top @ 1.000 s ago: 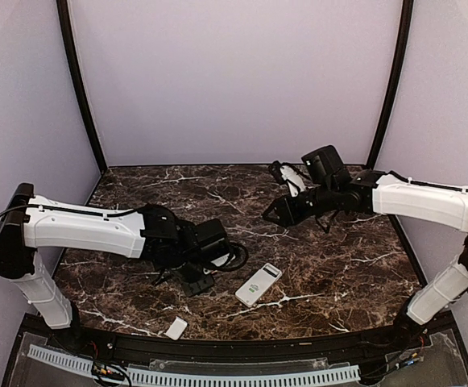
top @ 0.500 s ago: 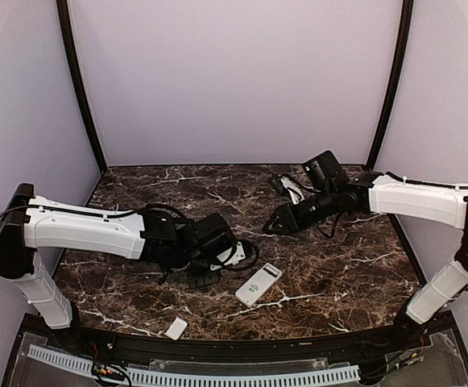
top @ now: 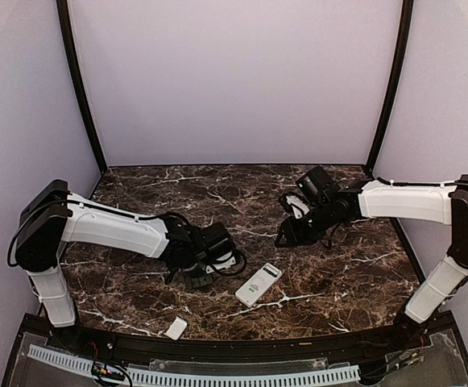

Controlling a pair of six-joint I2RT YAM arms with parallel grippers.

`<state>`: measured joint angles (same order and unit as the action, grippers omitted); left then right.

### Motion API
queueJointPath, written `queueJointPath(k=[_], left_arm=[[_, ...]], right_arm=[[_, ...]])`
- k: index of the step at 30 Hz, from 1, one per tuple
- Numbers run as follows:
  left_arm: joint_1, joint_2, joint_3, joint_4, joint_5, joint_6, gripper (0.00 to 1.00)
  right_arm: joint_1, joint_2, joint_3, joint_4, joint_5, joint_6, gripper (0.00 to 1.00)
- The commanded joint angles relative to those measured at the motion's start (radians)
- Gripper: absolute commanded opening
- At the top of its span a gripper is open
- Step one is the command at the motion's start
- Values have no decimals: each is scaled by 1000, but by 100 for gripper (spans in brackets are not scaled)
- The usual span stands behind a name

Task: Load the batteries into the remote control
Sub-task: Pick up the battery from the center of the board, then adjust the remote control without the battery cover at the center of the board.

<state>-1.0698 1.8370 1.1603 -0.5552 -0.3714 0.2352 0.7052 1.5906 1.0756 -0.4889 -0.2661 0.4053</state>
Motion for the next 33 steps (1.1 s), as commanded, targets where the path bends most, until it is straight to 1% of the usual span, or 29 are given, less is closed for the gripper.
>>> queueJointPath(k=[1, 6, 10, 13, 16, 21, 28, 33], left_arm=[[47, -44, -20, -24, 10, -84, 0], [98, -116, -32, -23, -12, -184, 0], [106, -149, -33, -30, -21, -197, 0], [106, -164, -44, -17, -27, -181, 0], [107, -176, -57, -6, -39, -159, 0], [108, -183, -93, 14, -46, -155, 0], [116, -195, -122, 34, -51, -145, 0], [125, -218, -139, 40, -56, -135, 0]], right_arm=[[41, 29, -3, -21, 98, 84, 41], [107, 102, 45, -41, 175, 157, 38], [132, 162, 74, -47, 248, 177, 39], [131, 220, 130, -79, 263, 155, 40], [131, 285, 174, -96, 207, 134, 40], [143, 361, 218, -93, 93, 69, 33], [237, 474, 376, -173, 80, -87, 25], [291, 510, 430, -212, 62, -155, 21]])
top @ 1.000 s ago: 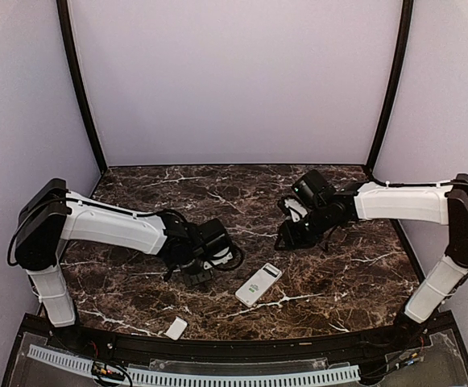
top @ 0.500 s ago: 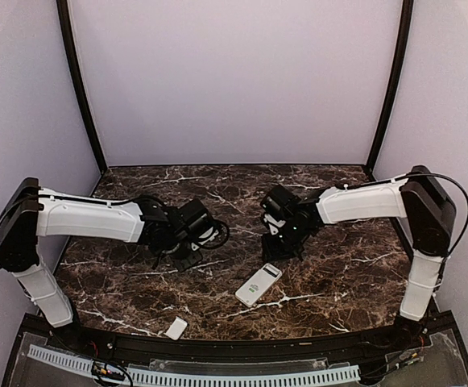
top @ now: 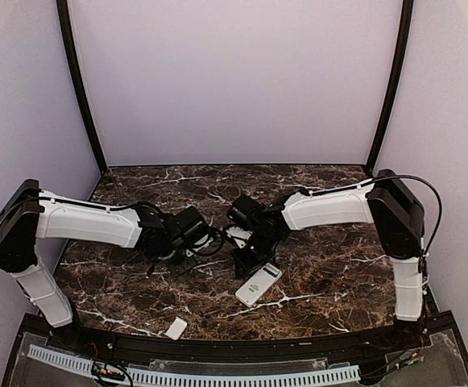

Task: Load the batteries into the remote control
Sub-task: Adjust the remote control without the battery cover at the center of the board.

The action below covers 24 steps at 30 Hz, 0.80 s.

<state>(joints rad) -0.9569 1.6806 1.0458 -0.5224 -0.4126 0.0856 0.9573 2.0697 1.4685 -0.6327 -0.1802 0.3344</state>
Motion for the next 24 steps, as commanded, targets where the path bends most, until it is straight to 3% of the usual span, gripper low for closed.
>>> queueJointPath(k=[1, 11, 17, 24], left_arm=[[13, -65, -32, 12, -17, 16, 0], [31, -89, -47, 20, -24, 23, 0], [35, -87, -44, 22, -21, 31, 0], [35, -75, -14, 2, 17, 11, 0]], right_arm=[[49, 32, 43, -73, -20, -95, 21], [162, -29, -67, -186, 27, -121, 16], [187, -148, -175, -246, 70, -90, 16], [187, -200, -64, -248, 14, -121, 19]])
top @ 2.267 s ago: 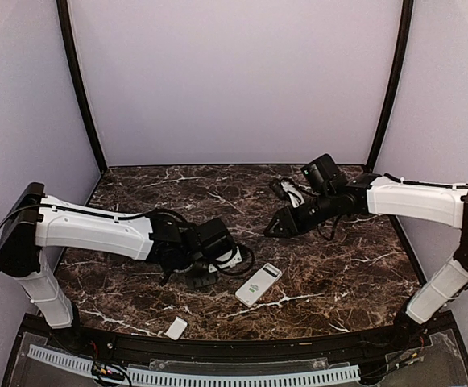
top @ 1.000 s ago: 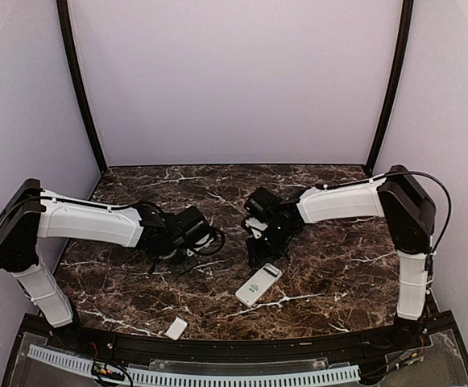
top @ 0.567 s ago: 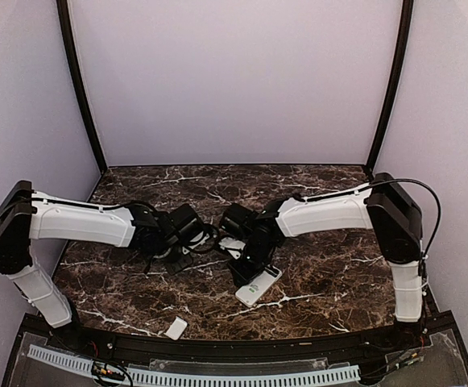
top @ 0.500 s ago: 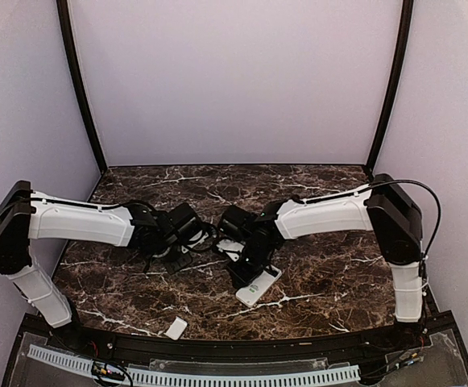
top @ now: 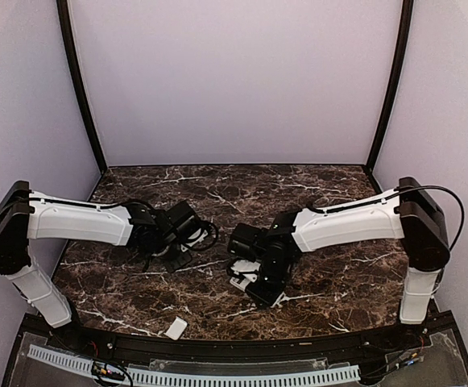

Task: Load the batteries into the remote control
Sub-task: Adjust the remote control without the battery cover at the center of the board, then pass from the left arm to the right

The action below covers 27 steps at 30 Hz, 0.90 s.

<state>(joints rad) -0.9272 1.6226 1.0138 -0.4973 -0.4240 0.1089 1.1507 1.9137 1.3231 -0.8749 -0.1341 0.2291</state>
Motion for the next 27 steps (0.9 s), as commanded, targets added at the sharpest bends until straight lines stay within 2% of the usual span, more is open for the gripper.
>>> queueJointPath(k=[1, 6, 10, 13, 18, 23, 27], left_arm=[[5, -12, 28, -34, 39, -29, 0], [5, -26, 37, -88, 107, -117, 0], [-4, -40, 48, -116, 201, -196, 0], [-19, -37, 55, -116, 282, -247, 0], [-55, 34, 75, -141, 363, -332, 0], [-146, 117, 195, -206, 387, -361, 0], [-153, 145, 259, -210, 446, -386, 0]], right_arm=[[-6, -54, 98, 6, -50, -19, 20], [-24, -125, 84, 67, -27, -36, 32], [-80, -188, 15, 119, 33, 2, 34], [-155, -247, -52, 201, -4, 58, 38], [-220, -250, -79, 232, -34, 100, 38], [-238, -206, -70, 208, -39, 142, 38], [-292, -221, -131, 321, -191, 199, 37]])
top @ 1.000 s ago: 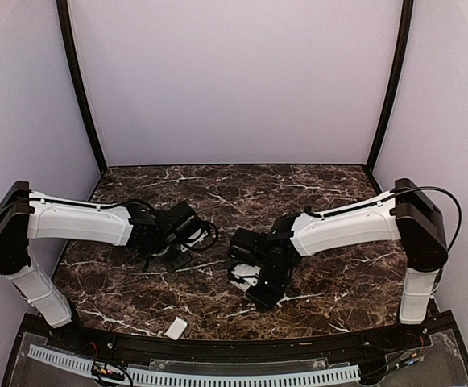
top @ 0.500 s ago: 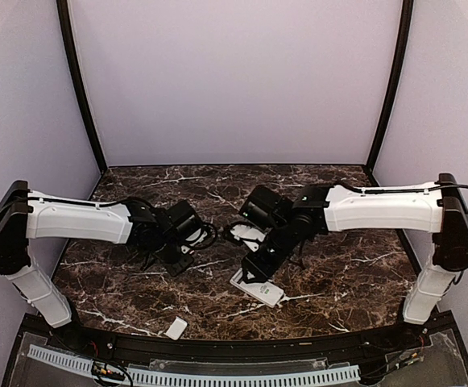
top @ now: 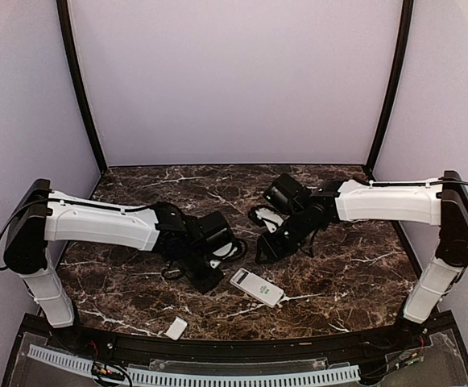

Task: Load the batteries into the remote control
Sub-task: Pass from the left arm to the right

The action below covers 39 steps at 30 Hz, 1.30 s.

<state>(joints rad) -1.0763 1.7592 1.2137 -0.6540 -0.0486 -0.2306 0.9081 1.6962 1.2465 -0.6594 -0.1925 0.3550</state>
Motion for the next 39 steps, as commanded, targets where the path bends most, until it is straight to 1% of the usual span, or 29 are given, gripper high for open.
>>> queueJointPath(k=[1, 4, 7, 8, 9, 11, 12, 14, 18, 21, 27, 32, 36, 39], left_arm=[[-4, 8, 66, -47, 86, -50, 0], [-7, -22, 54, -3, 95, -58, 0], [-22, -112, 16, 104, 83, -38, 0], [-26, -149, 9, 127, 82, -29, 0], [-30, -165, -5, 175, 80, -11, 0], [-31, -198, -11, 214, 79, 8, 0], [-32, -206, -10, 217, 77, 14, 0], [-32, -206, 2, 215, 70, 32, 0], [-33, -190, 21, 208, 74, 42, 0], [-33, -180, 32, 206, 82, 40, 0], [-33, -185, 34, 218, 73, 40, 0], [-33, -194, 26, 228, 70, 40, 0], [-33, -195, 23, 228, 76, 37, 0], [-33, -196, 20, 228, 76, 38, 0]], right_arm=[[-65, -21, -88, 164, -197, 95, 37], [-116, -78, -181, 351, -371, 173, 37], [-142, -104, -226, 480, -495, 226, 40], [-143, -109, -230, 519, -527, 239, 41], [-143, -112, -235, 555, -558, 253, 42], [-143, -125, -242, 623, -605, 277, 45], [-143, -130, -242, 644, -618, 284, 49], [-143, -133, -241, 656, -628, 292, 51], [-140, -127, -237, 668, -629, 299, 51], [-134, -122, -236, 692, -643, 306, 49], [-113, -96, -224, 623, -640, 279, 44], [-99, -70, -211, 585, -618, 256, 43], [-92, -58, -194, 593, -631, 253, 28], [-91, -56, -195, 601, -633, 253, 26]])
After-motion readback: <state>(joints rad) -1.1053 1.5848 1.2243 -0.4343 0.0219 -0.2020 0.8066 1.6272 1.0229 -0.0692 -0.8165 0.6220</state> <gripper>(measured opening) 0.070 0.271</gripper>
